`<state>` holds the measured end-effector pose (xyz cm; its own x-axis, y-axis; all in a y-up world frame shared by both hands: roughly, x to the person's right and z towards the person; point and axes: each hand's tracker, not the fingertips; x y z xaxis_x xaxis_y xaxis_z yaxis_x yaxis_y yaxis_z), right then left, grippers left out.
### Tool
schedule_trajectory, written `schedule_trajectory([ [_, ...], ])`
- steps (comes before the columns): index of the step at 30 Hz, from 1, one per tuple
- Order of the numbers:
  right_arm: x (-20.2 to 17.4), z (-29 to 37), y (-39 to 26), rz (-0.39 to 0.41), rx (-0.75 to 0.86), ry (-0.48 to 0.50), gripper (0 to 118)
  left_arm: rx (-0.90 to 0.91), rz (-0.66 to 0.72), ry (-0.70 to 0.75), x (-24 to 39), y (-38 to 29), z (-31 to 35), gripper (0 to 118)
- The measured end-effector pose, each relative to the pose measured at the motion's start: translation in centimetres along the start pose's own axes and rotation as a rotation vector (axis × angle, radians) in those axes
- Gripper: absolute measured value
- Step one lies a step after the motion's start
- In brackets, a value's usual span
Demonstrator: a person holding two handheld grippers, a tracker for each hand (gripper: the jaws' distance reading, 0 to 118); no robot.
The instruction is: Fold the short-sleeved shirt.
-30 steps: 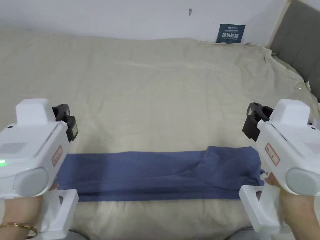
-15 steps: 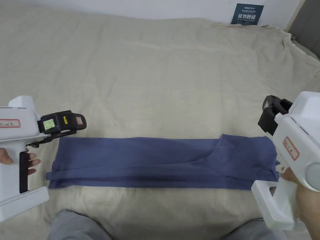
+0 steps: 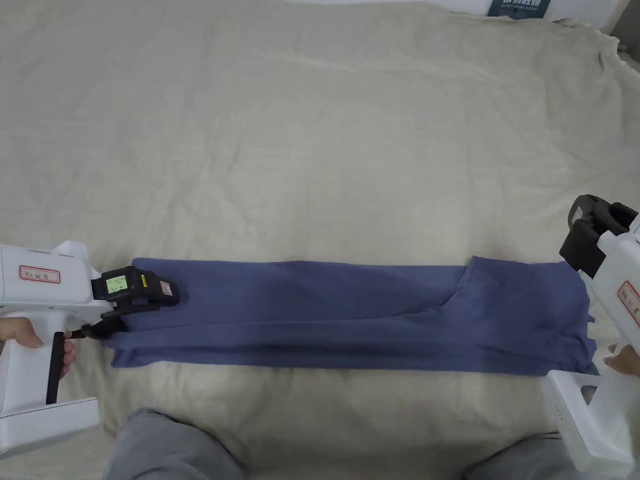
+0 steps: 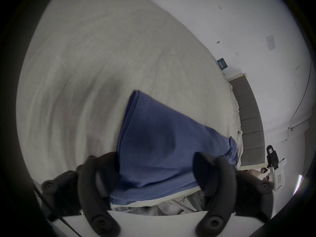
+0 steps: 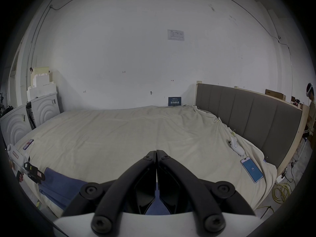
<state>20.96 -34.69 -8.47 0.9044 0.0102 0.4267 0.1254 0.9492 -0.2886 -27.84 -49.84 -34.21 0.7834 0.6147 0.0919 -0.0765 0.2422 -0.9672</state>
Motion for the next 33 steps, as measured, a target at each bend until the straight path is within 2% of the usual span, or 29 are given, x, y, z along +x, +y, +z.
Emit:
schedule_trajectory([
  [4,0.2,-0.2,-0.5,-0.002,-0.019,-0.007,0,-0.008,-0.004,-0.039,-0.2,0.0,-0.4,84],
  [6,0.2,-0.2,-0.7,-0.004,-0.026,-0.008,0,-0.013,0.041,-0.106,-0.4,-0.1,-0.4,79],
  [9,0.3,-0.3,-1.0,-0.003,-0.037,-0.011,0,-0.024,0.063,-0.139,-0.2,-0.6,-1.4,56],
  [12,0.5,-0.4,-1.1,-0.002,-0.044,-0.01,0,-0.016,-0.02,-0.047,0.7,-1.0,-2.3,12],
  [13,0.5,-0.4,-1.2,0.0,-0.046,-0.011,0,-0.013,-0.03,-0.006,0.8,-1.0,-2.4,9],
  [14,0.5,-0.4,-1.2,0.002,-0.046,-0.01,0,-0.011,-0.03,0.03,0.8,-1.0,-2.4,7],
  [16,0.6,-0.4,-1.3,-0.001,-0.05,-0.009,0,-0.008,-0.021,-0.002,1.1,-1.2,-2.1,5],
  [20,0.6,-0.6,-1.5,-0.004,-0.057,0.002,0,0.004,-0.04,0.131,2.8,-1.2,-1.5,3],
  [23,0.4,-0.4,-1.3,-0.01,-0.051,0.021,0,0.032,-0.042,0.17,4.0,-1.2,-0.6,2],
  [29,0.5,0.1,-0.6,-0.008,-0.023,0.037,0,0.069,-0.014,0.156,5.0,-0.7,3.2,0],
  [33,1.1,0.3,-0.2,-0.025,-0.006,0.039,0,0.14,-0.02,0.332,4.4,0.2,6.1,0],
])
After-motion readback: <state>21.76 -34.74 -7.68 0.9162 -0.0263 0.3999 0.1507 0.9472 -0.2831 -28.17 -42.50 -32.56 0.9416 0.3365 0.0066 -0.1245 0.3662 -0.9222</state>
